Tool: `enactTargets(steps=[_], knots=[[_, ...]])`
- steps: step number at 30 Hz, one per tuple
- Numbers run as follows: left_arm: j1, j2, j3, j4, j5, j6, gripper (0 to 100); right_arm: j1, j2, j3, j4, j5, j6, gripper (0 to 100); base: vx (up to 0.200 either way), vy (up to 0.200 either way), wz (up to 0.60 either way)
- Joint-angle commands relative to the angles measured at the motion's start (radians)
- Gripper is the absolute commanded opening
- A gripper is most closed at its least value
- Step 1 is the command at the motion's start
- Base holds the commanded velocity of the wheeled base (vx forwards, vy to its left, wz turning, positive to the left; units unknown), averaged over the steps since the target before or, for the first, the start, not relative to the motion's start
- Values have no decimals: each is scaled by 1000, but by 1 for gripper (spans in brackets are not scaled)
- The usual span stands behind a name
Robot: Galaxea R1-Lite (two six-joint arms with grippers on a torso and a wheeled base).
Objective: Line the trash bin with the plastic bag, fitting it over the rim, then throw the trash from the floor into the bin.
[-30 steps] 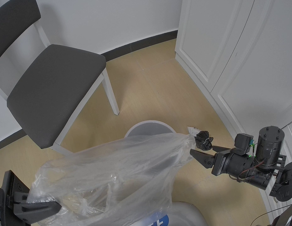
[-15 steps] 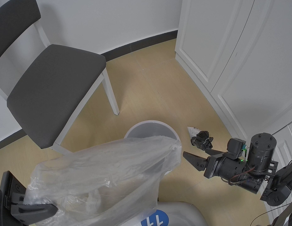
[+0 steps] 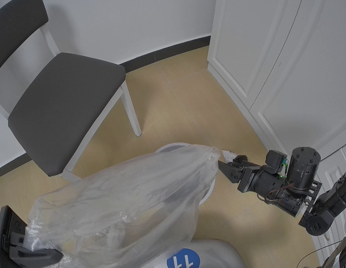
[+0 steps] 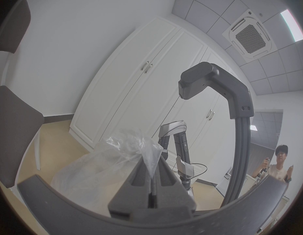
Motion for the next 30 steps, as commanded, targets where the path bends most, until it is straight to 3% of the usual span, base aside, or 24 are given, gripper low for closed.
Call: enactTargets(steps=[1,8,22,23,30], knots=[[2,2,15,-24,-1,-1,0,-59,42,-40,-19,23,-30,100,0,0,0],[2,6,18,-33,-1,-1,0,-101,-91,29,3,98,-122,100,0,0,0],[2,8,19,-33,-1,-1,0,-79,-94,16,3,104,-121,100,0,0,0],[2,8,19,-33,-1,-1,0,-38,-86,33,6,104,-121,100,0,0,0],[2,8,19,-33,-1,-1,0,57,-56,75,6,104,-124,100,0,0,0]])
